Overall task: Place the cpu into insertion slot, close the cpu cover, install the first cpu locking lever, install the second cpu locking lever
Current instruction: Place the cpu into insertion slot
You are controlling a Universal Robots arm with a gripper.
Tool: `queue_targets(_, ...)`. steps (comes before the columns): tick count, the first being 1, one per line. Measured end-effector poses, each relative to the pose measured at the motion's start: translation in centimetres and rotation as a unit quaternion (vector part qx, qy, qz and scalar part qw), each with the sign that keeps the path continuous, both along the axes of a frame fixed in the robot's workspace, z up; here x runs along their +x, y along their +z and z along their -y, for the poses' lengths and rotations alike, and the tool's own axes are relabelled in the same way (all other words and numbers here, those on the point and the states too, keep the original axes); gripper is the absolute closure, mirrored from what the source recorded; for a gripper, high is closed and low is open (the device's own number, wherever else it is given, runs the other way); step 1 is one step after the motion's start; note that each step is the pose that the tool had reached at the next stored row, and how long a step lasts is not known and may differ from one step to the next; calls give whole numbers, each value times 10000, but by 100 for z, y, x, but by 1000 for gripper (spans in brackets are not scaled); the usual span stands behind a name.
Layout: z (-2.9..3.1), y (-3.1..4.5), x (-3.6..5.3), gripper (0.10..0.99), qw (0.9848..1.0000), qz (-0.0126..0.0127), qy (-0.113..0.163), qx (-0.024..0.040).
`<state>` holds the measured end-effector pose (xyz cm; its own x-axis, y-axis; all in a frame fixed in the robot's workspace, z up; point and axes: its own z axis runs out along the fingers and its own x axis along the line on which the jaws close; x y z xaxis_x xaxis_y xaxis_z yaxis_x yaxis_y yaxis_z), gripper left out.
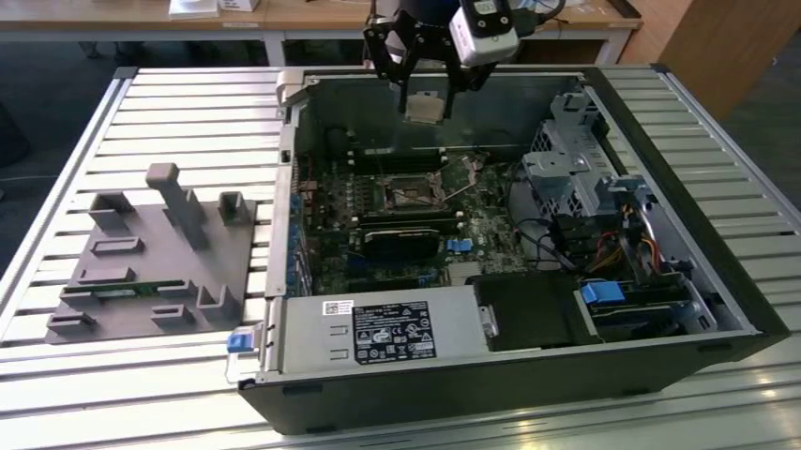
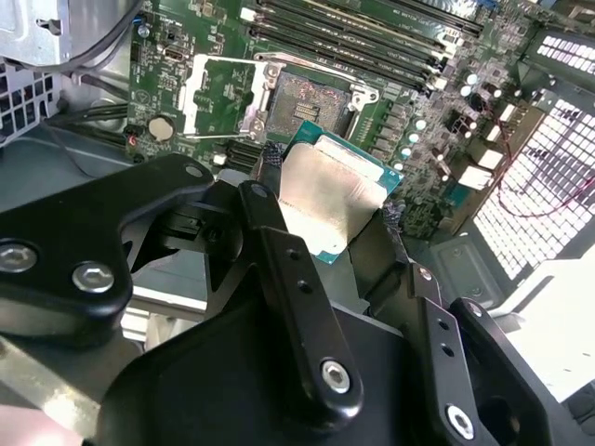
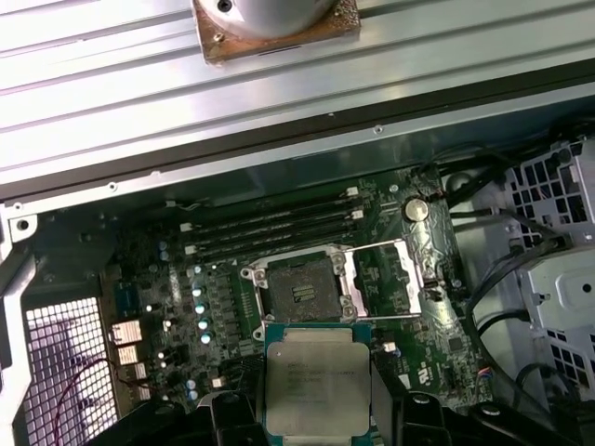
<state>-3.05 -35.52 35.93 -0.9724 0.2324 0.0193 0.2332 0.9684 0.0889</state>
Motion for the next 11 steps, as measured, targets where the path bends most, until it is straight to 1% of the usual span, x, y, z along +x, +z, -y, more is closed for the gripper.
queue_targets(11,-1,-2,-6,545,9999,0,-107,0)
